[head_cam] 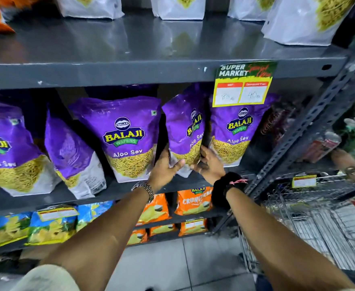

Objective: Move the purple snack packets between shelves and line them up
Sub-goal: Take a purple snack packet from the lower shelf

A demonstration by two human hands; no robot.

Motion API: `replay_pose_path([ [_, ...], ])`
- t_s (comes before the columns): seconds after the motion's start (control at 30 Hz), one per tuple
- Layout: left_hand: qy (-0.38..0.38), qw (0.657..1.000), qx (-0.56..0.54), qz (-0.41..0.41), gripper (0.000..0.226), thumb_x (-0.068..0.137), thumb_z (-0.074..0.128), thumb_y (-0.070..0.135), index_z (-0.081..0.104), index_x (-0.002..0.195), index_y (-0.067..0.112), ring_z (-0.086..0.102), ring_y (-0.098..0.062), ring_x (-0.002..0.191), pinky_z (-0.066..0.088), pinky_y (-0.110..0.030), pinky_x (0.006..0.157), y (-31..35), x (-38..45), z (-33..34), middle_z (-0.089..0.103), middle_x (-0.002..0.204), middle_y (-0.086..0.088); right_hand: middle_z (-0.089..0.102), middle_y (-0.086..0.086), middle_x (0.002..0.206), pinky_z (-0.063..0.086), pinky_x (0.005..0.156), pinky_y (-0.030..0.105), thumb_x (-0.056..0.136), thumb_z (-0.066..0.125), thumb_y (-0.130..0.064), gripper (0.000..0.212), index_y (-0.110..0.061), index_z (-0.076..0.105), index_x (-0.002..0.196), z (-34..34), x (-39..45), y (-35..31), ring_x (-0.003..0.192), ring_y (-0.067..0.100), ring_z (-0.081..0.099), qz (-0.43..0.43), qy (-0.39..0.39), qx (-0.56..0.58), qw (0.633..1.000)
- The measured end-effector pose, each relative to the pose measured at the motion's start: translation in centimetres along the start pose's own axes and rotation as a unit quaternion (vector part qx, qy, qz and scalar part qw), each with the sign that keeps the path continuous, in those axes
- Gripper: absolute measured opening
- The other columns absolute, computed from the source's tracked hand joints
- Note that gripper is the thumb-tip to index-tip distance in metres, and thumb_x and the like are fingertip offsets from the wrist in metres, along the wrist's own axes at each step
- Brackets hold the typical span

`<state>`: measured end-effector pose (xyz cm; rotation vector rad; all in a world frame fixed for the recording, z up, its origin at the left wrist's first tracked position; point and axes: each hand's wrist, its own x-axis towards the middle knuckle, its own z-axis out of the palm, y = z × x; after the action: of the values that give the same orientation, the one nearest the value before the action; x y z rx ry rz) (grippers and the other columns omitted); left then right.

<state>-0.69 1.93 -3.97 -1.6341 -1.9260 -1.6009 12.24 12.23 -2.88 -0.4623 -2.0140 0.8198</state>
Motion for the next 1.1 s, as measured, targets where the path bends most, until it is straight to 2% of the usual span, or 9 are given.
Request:
replay_pose_path([
  [0.1, -0.001, 1.0, -0.029, -0.006, 0.096, 0.069, 0.061, 0.059, 0.021, 0.145, 0.015, 0.033, -0.013, 0.137, 0.03, -0.02, 0.106, -0.7, -0.2, -0.6, 0.036, 0.15, -0.001, 0.039, 0.017, 0.145, 0.055, 0.061, 0.014, 0.091, 0.046, -0.007, 0.046, -0.003, 0.037, 0.136, 0.5, -0.2, 0.5, 0.096, 0.02, 0.056, 0.024, -0.013, 0.034, 0.999],
  [0.27, 0.009, 0.997, -0.054, -0.047, 0.106, 0.053, 0.072, 0.065, 0.029, 0.139, 0.02, 0.052, -0.021, 0.125, 0.043, -0.032, 0.102, -2.1, -1.6, -0.6, 0.053, 0.139, -0.003, 0.052, 0.022, 0.132, 0.048, 0.08, 0.028, 0.084, 0.045, 0.014, 0.044, 0.004, 0.049, 0.126, 0.8, -2.2, 2.9, 0.116, 0.032, 0.053, 0.083, -0.004, 0.11, 0.99],
  [0.37, 0.016, 0.996, -0.052, -0.065, 0.092, 0.059, 0.08, 0.047, 0.035, 0.135, 0.02, 0.056, -0.021, 0.117, 0.043, -0.027, 0.093, -2.6, -2.9, -0.3, 0.059, 0.131, -0.005, 0.057, 0.014, 0.131, 0.044, 0.094, 0.016, 0.078, 0.058, 0.012, 0.05, -0.003, 0.052, 0.125, 1.0, -3.8, 4.2, 0.123, 0.023, 0.053, 0.076, -0.038, 0.105, 0.991],
  [0.43, 0.012, 0.995, -0.049, -0.081, 0.087, 0.06, 0.082, 0.043, 0.038, 0.132, 0.02, 0.058, -0.02, 0.111, 0.045, -0.027, 0.092, -3.5, -4.5, 0.4, 0.063, 0.126, -0.006, 0.057, 0.011, 0.131, 0.045, 0.091, 0.011, 0.078, 0.06, 0.01, 0.051, -0.004, 0.05, 0.126, 1.0, -5.3, 5.5, 0.124, 0.019, 0.051, 0.089, -0.047, 0.103, 0.99],
  [0.5, 0.0, 0.993, -0.062, -0.104, 0.09, 0.057, 0.082, 0.047, 0.039, 0.132, 0.022, 0.06, -0.022, 0.112, 0.049, -0.035, 0.096, -4.5, -6.5, 1.4, 0.064, 0.125, -0.005, 0.051, 0.011, 0.137, 0.042, 0.094, 0.016, 0.079, 0.06, 0.007, 0.055, -0.005, 0.045, 0.13, 1.1, -6.8, 7.0, 0.129, 0.023, 0.046, 0.114, -0.035, 0.103, 0.988],
  [0.7, -0.111, 0.963, -0.158, -0.19, 0.089, 0.053, 0.087, 0.031, 0.044, 0.13, 0.017, 0.062, -0.019, 0.112, 0.051, -0.038, 0.098, -8.2, -14.6, 4.4, 0.065, 0.12, 0.0, 0.029, 0.013, 0.152, 0.032, 0.112, 0.039, 0.072, 0.069, 0.005, 0.087, -0.009, 0.02, 0.143, 2.2, -13.6, 11.7, 0.14, 0.028, 0.028, 0.224, -0.115, 0.121, 0.96],
  [0.83, -0.194, 0.927, -0.193, -0.256, 0.092, 0.038, 0.091, 0.042, 0.054, 0.12, 0.019, 0.06, -0.02, 0.116, 0.048, -0.043, 0.102, -11.1, -19.4, 5.9, 0.065, 0.124, -0.004, 0.042, 0.013, 0.144, 0.036, 0.11, 0.045, 0.062, 0.076, 0.008, 0.092, -0.01, 0.028, 0.138, 3.6, -19.2, 15.1, 0.134, 0.026, 0.038, 0.288, -0.156, 0.132, 0.936],
  [0.97, -0.225, 0.901, -0.224, -0.297, 0.071, 0.049, 0.09, 0.02, 0.054, 0.11, 0.025, 0.058, -0.022, 0.119, 0.052, -0.031, 0.095, -13.3, -22.6, 7.2, 0.063, 0.121, -0.002, 0.059, 0.005, 0.113, 0.054, 0.078, 0.014, 0.063, 0.071, 0.016, 0.081, -0.006, 0.036, 0.133, 4.9, -23.3, 16.6, 0.114, 0.022, 0.052, 0.314, -0.143, 0.161, 0.925],
  [1.1, -0.25, 0.878, -0.257, -0.317, 0.08, 0.039, 0.092, 0.032, 0.058, 0.111, 0.02, 0.064, -0.015, 0.109, 0.054, -0.032, 0.093, -14.4, -25.4, 6.9, 0.069, 0.113, 0.002, 0.062, 0.001, 0.101, 0.053, 0.074, 0.011, 0.062, 0.072, 0.014, 0.063, -0.009, 0.05, 0.116, 5.5, -25.8, 17.1, 0.097, 0.017, 0.059, 0.319, -0.143, 0.147, 0.925],
])
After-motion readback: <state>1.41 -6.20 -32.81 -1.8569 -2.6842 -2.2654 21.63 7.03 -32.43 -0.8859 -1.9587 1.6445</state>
